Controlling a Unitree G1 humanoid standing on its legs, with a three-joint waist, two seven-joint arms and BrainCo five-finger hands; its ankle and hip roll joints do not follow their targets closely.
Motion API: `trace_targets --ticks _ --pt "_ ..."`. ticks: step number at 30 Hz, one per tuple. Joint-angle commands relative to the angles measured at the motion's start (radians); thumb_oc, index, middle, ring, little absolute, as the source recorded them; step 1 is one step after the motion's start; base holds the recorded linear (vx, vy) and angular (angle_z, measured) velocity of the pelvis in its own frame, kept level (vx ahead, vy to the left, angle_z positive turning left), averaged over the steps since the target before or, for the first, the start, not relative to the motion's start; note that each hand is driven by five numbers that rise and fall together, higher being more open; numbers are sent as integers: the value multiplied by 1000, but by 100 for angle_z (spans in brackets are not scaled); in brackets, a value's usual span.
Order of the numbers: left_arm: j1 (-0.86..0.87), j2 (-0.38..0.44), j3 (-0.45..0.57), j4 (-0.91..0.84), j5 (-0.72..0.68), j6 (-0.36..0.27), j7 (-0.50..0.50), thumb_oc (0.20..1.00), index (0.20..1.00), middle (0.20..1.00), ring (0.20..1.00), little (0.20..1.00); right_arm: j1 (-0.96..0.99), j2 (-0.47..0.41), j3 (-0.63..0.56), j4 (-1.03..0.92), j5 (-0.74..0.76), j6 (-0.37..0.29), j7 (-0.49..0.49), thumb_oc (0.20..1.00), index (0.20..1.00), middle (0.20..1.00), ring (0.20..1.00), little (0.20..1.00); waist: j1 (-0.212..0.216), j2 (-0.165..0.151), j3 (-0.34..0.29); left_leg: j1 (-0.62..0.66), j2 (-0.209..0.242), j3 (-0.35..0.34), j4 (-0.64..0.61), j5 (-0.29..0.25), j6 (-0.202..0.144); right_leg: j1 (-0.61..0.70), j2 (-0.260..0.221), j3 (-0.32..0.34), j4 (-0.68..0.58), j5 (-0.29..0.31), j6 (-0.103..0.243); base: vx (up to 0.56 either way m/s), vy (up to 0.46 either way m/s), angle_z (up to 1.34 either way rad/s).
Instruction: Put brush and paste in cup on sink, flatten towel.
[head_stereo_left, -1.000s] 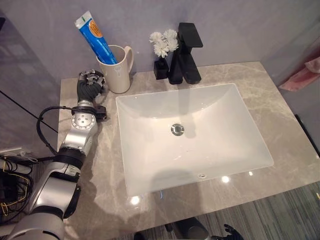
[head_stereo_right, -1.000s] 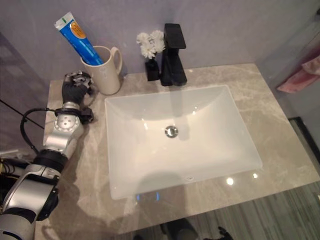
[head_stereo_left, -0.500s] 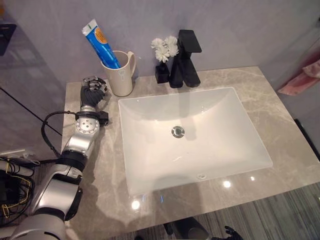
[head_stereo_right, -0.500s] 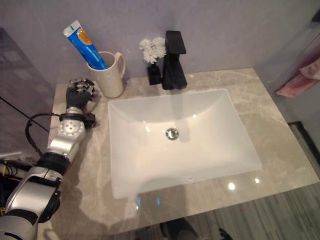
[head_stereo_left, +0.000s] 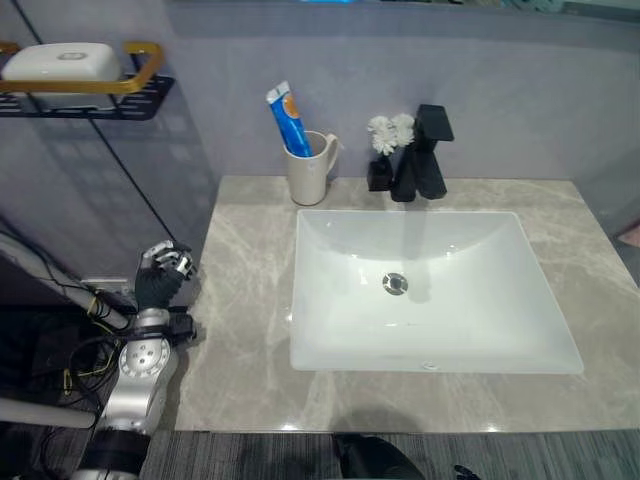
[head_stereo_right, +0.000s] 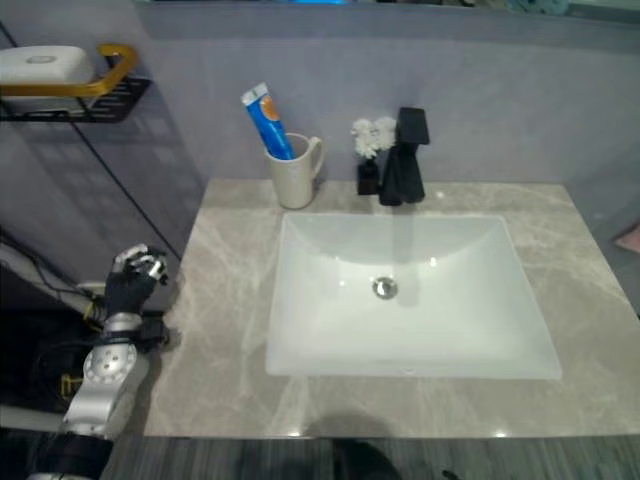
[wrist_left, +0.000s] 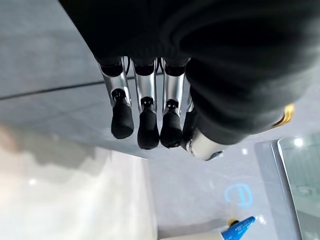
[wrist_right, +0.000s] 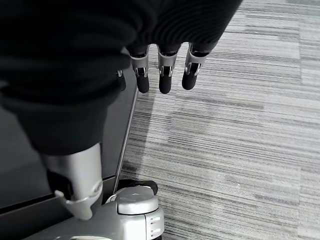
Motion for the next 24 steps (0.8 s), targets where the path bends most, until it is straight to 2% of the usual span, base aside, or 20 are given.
trace_targets --ticks 1,15,16,20,23,24 --pt "-27 -8 61 -66 -33 -71 -52 200 200 200 200 200 9 15 -30 34 -1 8 -2 1000 1000 1000 1000 1000 -5 -20 -9 107 -11 -6 10 -28 -4 -78 -82 -7 100 -17 130 -46 38 20" --pt "179 -65 12 -111 -110 -12 -185 200 200 200 200 200 -7 35 -58 42 13 19 -12 1000 1000 1000 1000 1000 48 -59 -5 100 -55 -34 79 -73 38 -29 -134 -20 78 29 166 -63 52 7" --pt "218 -70 7 -104 -104 2 -195 288 288 288 288 288 -5 39 -59 45 17 21 -13 1000 1000 1000 1000 1000 57 -65 3 97 -66 -35 93 -81 45 -24 -144 -20 72 38 172 -59 54 2" --pt "265 -105 33 -109 -112 3 -183 329 329 329 329 329 6 51 -73 56 28 24 -20 1000 1000 1000 1000 1000 74 -78 12 91 -83 -47 123 -95 54 -8 -162 -26 65 46 176 -53 52 4" --pt "273 -124 62 -118 -82 -17 -140 310 310 310 310 310 25 69 -81 72 42 24 -29 1000 1000 1000 1000 1000 91 -99 17 82 -98 -60 155 -110 60 13 -185 -39 54 59 184 -60 64 23" --pt "266 -106 57 -106 -23 -26 -116 354 354 354 354 354 28 74 -78 71 47 24 -34 1000 1000 1000 1000 1000 98 -110 23 76 -109 -65 178 -119 63 24 -197 -43 47 69 188 -80 87 30"
